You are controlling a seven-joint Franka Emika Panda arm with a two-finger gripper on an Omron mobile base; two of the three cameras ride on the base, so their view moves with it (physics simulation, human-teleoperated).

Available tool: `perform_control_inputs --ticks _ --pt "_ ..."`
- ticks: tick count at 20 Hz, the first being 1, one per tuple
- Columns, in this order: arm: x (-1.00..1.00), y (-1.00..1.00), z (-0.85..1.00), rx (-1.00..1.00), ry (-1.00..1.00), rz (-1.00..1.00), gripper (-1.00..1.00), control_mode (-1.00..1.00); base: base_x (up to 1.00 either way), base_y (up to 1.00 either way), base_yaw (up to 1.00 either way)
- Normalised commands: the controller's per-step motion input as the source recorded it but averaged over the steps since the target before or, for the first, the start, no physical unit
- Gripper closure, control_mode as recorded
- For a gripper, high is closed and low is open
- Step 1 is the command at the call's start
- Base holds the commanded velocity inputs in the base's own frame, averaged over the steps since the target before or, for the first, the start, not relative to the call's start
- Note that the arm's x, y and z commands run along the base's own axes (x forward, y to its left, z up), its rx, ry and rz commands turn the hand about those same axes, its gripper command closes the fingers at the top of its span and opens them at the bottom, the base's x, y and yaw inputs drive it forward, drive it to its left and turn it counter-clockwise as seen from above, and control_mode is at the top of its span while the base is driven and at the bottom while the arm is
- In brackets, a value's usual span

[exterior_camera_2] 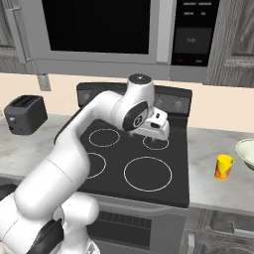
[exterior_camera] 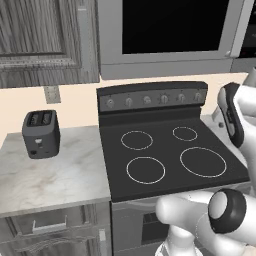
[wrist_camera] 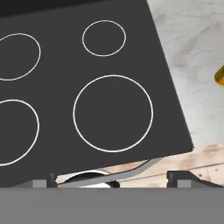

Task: Pick the cup and bowl from the counter and place them on the counter next to the sink.

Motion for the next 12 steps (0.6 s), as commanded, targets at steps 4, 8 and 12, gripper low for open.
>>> perform_control_inputs --ticks 4,8,12 --pt "0.37 -0.45 0.0 0.0 -0.05 0.0 -1.0 -1.0 0.0 0.0 0.0" --pt "0.25 -0.58 0.0 0.0 0.0 0.0 -1.0 -1.0 0.0 0.0 0.0" --pt "0.17 -0.56 0.0 0.0 0.02 0.0 -1.0 -1.0 0.0 0.0 0.0"
